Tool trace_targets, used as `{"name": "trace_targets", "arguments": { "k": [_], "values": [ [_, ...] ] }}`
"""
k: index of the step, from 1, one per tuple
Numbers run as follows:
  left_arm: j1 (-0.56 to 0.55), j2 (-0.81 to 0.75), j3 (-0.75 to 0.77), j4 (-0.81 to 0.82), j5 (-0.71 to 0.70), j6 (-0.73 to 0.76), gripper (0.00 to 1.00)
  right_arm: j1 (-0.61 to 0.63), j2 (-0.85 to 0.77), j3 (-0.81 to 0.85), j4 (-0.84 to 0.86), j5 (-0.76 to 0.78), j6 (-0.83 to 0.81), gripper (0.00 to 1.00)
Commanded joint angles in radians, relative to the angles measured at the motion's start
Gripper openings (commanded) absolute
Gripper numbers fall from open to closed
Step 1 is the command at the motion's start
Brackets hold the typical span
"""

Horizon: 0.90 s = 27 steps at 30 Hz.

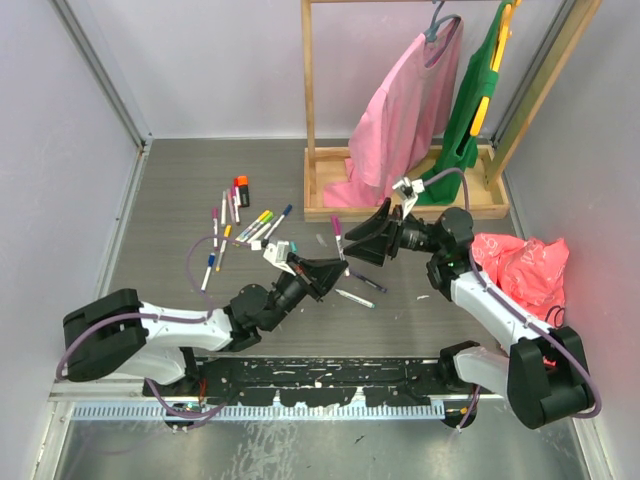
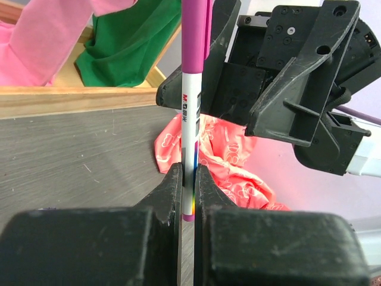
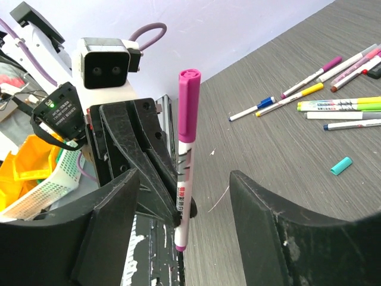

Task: Open the pen caps
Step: Pick up the pen from the center of the board.

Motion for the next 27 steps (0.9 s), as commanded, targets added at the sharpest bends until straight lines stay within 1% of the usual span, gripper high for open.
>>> {"name": "trace_targets", "arguments": {
  "k": [1,6,9,16,18,19,20,23,27],
  "values": [
    [-0.01,0.021,0.052,0.081,-0.041,-0.017,0.0,0.024,-0.011,0.003,-0.025,0.029,-0.05,0.65],
    [-0.016,0.04,0.066,0.081,-0.038,-0.028,0.0,0.048,0.001,0.019,-0.115,0.048,-0.121,0.56],
    [-0.019,0.047,0.071,0.082,-0.038,-0.033,0.0,0.057,0.004,0.022,-0.123,0.046,-0.133,0.47],
    [-0.021,0.063,0.071,0.087,-0.048,-0.034,0.0,0.063,0.002,0.03,-0.13,0.021,-0.145,0.19],
    [-0.022,0.062,0.071,0.085,-0.054,-0.029,0.0,0.063,0.001,0.036,-0.135,0.007,-0.153,0.07],
    [-0.021,0.062,0.069,0.085,-0.054,-0.026,0.02,0.062,0.001,0.04,-0.141,0.001,-0.16,0.02],
    [-0.021,0.062,0.069,0.081,-0.053,-0.024,0.06,0.062,0.001,0.047,-0.162,-0.003,-0.172,0.01],
    [-0.022,0.046,0.063,0.044,-0.044,-0.023,0.27,0.063,-0.001,0.078,-0.259,-0.011,-0.239,0.01],
    [-0.02,-0.023,0.034,-0.047,-0.005,0.006,0.46,0.057,0.004,0.13,-0.404,-0.034,-0.35,0.01]
  ]
}}
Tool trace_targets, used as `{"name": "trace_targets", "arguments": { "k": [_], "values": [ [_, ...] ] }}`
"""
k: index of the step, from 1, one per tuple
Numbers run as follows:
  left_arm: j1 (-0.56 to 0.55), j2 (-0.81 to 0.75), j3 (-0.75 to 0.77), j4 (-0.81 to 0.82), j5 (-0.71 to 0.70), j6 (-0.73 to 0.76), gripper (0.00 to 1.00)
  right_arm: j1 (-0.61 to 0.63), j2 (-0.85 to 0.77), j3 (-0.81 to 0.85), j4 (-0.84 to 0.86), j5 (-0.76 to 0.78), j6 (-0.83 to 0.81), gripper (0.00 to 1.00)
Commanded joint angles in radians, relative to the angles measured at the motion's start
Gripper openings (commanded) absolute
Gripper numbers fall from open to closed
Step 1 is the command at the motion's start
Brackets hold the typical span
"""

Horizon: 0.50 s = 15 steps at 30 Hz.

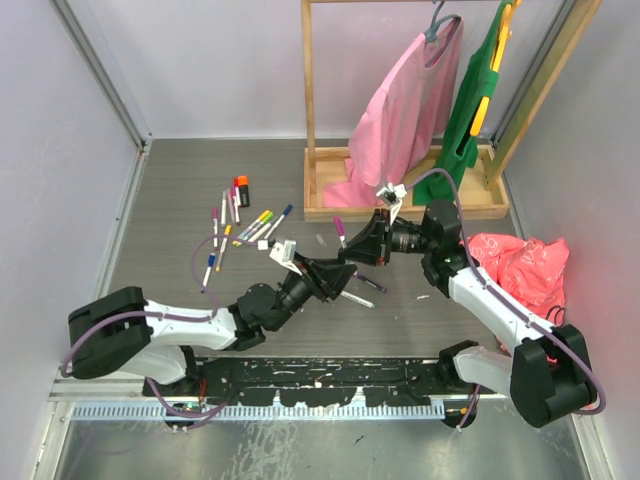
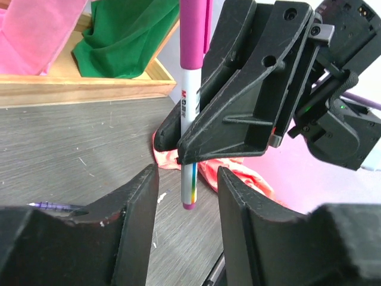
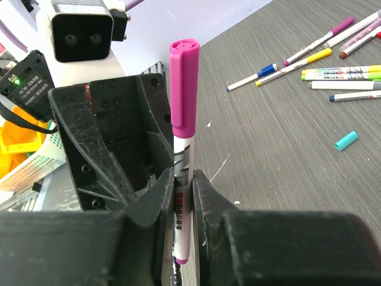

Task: Open the pen caps
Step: Pick up the pen from the center of the board.

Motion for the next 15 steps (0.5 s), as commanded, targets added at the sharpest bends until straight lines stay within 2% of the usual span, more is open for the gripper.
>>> {"name": "trace_targets", "arguments": {
  "k": [1,5,9,11,15],
  "values": [
    [-0.002,-0.096,-0.017,-0.05,0.036,0.06,0.51,-0.005,-0.002,0.095,-0.155,-0.045,-0.161,0.01],
    [0.014,-0.247,-0.054,-0.145,0.125,0.142,0.72,-0.019,0.014,0.149,-0.318,-0.125,-0.312,0.01],
    [0.079,-0.389,-0.045,-0.309,0.265,0.162,0.86,-0.022,0.027,0.197,-0.48,-0.137,-0.462,0.01],
    [0.12,-0.438,-0.037,-0.353,0.334,0.154,0.99,-0.022,0.033,0.212,-0.549,-0.135,-0.528,0.01],
    [0.223,-0.481,-0.006,-0.417,0.452,0.092,0.98,-0.021,0.044,0.227,-0.606,-0.137,-0.578,0.01]
  ]
}}
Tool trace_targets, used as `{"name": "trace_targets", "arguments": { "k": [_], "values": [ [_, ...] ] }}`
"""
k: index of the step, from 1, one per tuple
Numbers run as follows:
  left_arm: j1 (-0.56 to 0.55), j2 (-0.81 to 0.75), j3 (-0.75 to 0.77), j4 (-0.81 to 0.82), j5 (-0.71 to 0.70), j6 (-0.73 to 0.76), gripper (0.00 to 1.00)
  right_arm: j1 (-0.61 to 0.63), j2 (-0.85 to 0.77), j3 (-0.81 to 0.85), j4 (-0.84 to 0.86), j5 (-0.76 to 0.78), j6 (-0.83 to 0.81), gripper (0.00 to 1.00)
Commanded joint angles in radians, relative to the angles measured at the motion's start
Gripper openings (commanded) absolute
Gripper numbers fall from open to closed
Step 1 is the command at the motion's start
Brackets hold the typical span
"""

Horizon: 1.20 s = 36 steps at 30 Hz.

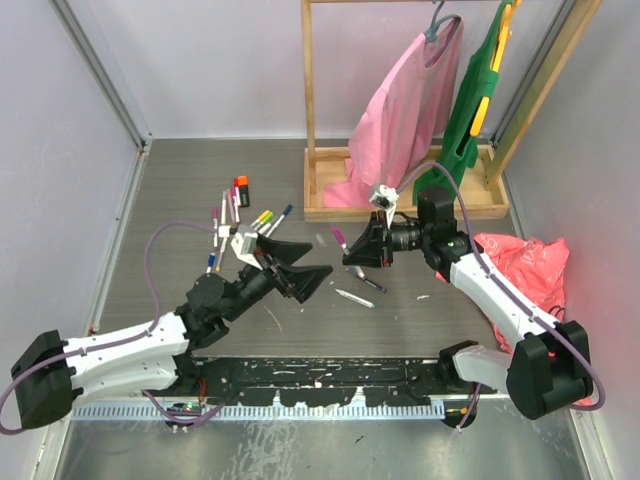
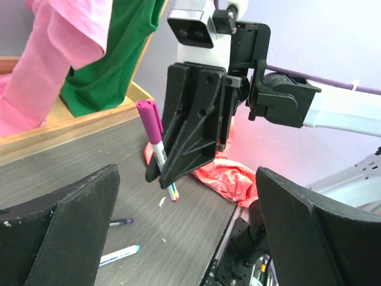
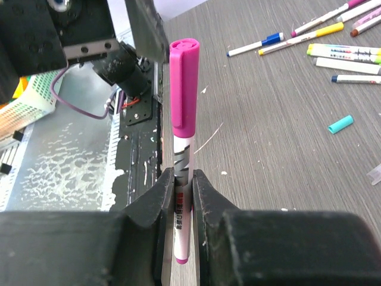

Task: Open the pen caps
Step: Pick up the pen from the center of the board, then open the pen cap from the pen.

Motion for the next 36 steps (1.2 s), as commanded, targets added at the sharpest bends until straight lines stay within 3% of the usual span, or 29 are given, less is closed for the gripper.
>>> {"name": "trace_targets", "arguments": {
  "k": [1,4,8,16,31,36],
  "values": [
    [0.109,-0.026,0.059,-0.106,0.205,-0.051,0.98,-0.002,0.006,0.056,-0.124,-0.032,-0.139,0.01],
    [0.193,0.012,0.097,-0.1,0.315,-0.133,1.0,-0.001,0.012,0.055,-0.13,-0.05,-0.146,0.01],
    [0.248,0.096,0.134,-0.032,0.382,-0.197,0.89,-0.003,0.018,0.056,-0.134,-0.064,-0.145,0.01],
    [0.252,0.26,0.205,0.071,0.427,-0.262,0.67,-0.002,0.023,0.059,-0.142,-0.067,-0.145,0.01],
    [0.251,0.382,0.244,0.107,0.44,-0.296,0.31,-0.002,0.034,0.059,-0.149,-0.072,-0.147,0.01],
    [0.251,0.403,0.254,0.111,0.465,-0.299,0.3,-0.001,0.039,0.06,-0.148,-0.074,-0.143,0.01]
  ]
}}
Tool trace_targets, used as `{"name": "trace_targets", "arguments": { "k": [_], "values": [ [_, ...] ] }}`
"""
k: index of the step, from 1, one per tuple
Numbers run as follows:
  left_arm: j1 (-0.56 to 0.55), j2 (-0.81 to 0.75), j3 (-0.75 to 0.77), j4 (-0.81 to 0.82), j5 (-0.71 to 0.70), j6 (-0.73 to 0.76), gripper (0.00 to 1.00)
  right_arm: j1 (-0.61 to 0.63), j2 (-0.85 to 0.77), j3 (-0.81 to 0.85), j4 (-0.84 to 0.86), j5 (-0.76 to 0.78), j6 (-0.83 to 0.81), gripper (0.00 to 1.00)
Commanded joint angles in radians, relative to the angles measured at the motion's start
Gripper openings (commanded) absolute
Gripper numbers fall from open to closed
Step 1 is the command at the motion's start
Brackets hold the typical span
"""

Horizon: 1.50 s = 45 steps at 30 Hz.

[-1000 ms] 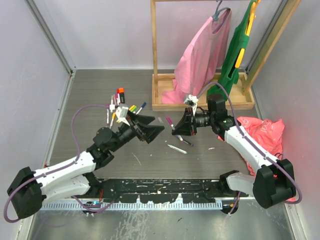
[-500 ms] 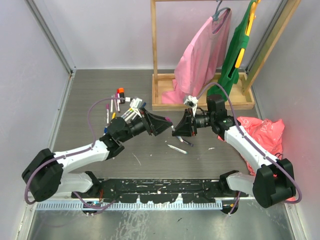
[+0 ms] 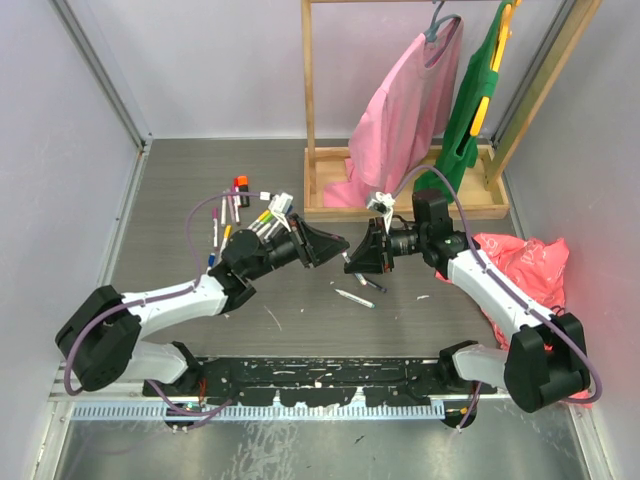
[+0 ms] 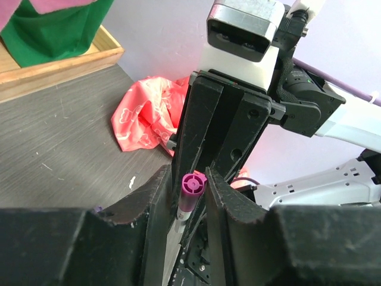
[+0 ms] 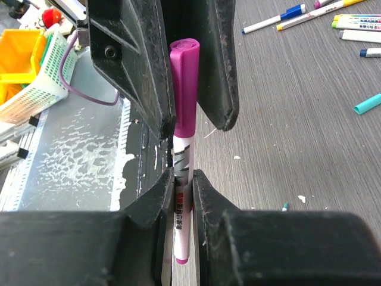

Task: Open the pen caps
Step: Open the pen cap from the pen, then place the pen at the center of the board.

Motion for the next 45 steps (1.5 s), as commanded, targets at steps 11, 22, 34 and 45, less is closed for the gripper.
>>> {"name": "trace_targets", "arguments": {
  "k": [11,22,34,45],
  "values": [
    [0.092,-0.018,0.078,0.072,0.05,0.019,0.0,0.001,0.022,0.047,-0.001,-0.019,-0.027,0.01],
    [0.405,-0.117,0.205,0.053,-0.027,0.013,0.0,0.038,0.114,0.089,-0.123,0.068,-0.128,0.01],
    [0.46,-0.154,-0.091,0.062,0.107,-0.073,0.0,0.036,0.106,0.112,-0.296,0.743,-0.455,0.01],
    [0.445,0.061,-0.277,0.189,0.09,-0.102,0.0,0.033,0.272,0.137,-0.324,0.933,-0.416,0.06]
  ]
}}
